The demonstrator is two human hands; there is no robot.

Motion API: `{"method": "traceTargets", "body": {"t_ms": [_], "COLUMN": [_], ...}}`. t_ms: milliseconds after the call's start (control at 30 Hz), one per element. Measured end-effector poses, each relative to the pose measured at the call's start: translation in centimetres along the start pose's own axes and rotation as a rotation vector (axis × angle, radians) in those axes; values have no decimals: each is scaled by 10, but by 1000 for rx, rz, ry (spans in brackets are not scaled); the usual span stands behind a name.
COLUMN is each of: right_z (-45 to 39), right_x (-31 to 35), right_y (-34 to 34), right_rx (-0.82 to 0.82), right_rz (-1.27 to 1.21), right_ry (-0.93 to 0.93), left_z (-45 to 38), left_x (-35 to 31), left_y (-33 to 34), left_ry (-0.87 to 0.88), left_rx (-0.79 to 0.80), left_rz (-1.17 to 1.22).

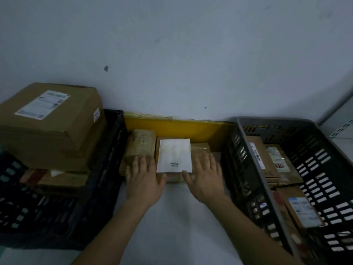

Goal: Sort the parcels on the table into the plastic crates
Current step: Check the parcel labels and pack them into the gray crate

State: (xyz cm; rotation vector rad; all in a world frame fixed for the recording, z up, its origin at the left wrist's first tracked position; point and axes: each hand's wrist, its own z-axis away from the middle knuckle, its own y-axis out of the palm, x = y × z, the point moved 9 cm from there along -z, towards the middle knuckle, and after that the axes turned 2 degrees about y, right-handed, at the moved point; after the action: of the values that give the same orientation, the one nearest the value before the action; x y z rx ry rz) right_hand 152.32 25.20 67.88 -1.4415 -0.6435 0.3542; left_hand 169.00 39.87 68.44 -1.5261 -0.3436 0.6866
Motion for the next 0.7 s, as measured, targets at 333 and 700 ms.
{"method": "traceTargets", "body": {"t_ms": [333, 700], "right_z": [-20, -65], "right_x": [10, 8], "right_y": [71, 116], "right_rx": [186, 301], "right_rz": [147, 158], "right_ry": [114, 171], "left_z": [-42, -72], "left_x": [17, 22], "left_y": [14, 38], "left_ry": [80, 86], "left_rx": [59, 116], "left_rz": [-34, -65]}}
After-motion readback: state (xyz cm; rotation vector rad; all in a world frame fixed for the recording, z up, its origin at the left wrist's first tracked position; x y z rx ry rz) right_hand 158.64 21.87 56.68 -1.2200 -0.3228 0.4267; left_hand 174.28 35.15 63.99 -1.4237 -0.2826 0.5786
